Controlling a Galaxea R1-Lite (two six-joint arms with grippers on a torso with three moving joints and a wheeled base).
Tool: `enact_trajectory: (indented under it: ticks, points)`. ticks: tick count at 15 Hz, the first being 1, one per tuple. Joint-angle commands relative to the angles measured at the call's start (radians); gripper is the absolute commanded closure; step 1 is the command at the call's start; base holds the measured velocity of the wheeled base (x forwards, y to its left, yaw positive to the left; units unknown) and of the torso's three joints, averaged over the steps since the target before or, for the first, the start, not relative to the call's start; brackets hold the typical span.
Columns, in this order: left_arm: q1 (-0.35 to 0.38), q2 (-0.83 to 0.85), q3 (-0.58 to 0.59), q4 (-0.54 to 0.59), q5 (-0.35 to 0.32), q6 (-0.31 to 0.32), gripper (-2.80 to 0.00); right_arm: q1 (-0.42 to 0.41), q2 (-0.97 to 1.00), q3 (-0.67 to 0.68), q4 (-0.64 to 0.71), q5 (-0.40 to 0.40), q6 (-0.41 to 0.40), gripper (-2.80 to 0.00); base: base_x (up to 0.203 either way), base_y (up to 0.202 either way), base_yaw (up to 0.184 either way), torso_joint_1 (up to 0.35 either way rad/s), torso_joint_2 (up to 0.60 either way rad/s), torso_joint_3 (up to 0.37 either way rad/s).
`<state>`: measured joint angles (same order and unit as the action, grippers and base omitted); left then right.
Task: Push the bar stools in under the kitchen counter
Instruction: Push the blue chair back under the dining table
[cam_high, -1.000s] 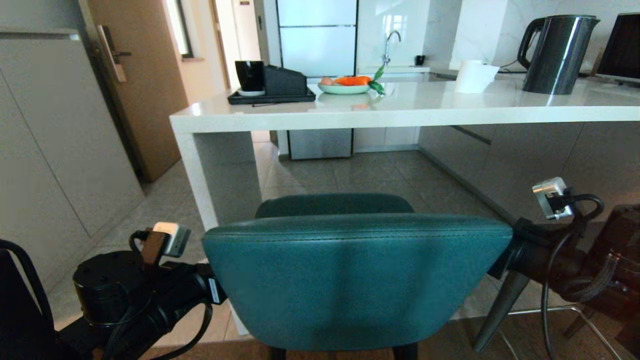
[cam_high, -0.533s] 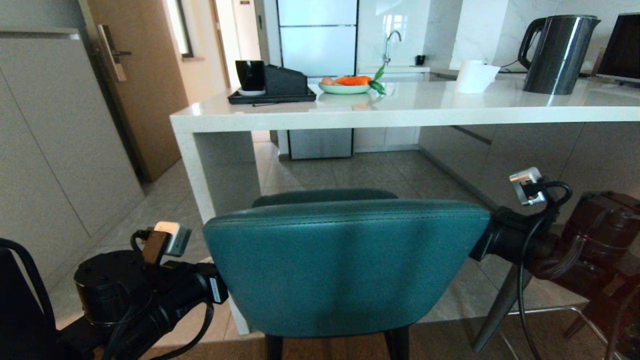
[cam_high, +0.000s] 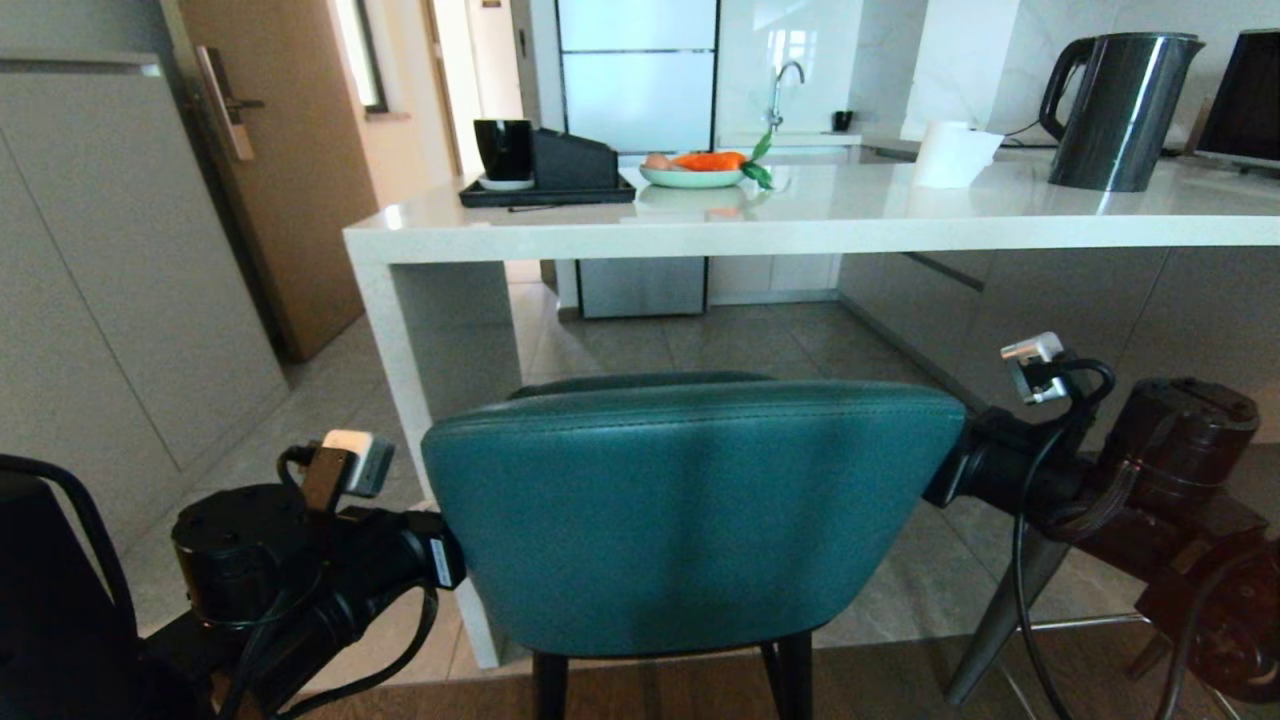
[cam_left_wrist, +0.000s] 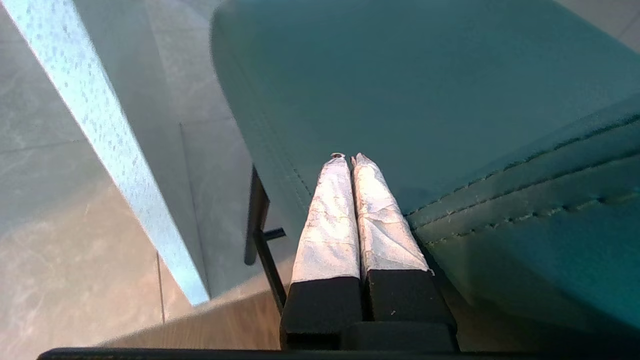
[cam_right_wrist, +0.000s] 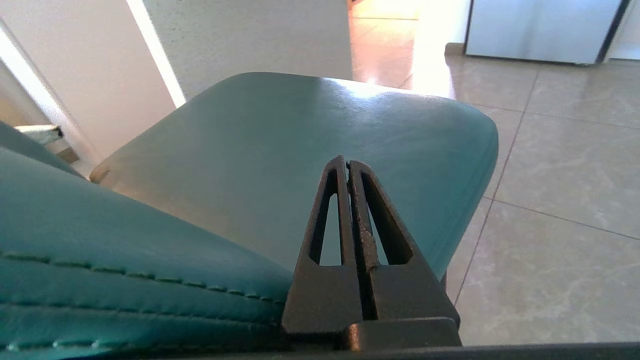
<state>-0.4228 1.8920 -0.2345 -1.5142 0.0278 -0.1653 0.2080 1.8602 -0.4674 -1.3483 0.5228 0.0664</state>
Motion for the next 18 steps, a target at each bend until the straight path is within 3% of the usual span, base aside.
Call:
enact_trajectory:
  ticks: [1, 7, 18]
  points:
    - [-0.003, 0.051, -0.042, -0.016, 0.003, -0.001, 0.0, 0.001, -0.004, 0.01, -0.011, 0.008, 0.001, 0.0, 0.0, 0.0, 0.0, 0.0, 0.0, 0.0]
    - [0.002, 0.165, -0.156, -0.016, 0.001, 0.016, 0.0, -0.007, 0.025, -0.005, -0.028, -0.014, 0.001, 0.0, 0.0, 0.0, 0.0, 0.0, 0.0, 0.0]
    - [0.021, 0.151, -0.136, -0.016, 0.001, 0.026, 0.0, -0.013, 0.12, -0.145, -0.022, -0.02, 0.001, 0.0, 0.0, 0.0, 0.0, 0.0, 0.0, 0.0]
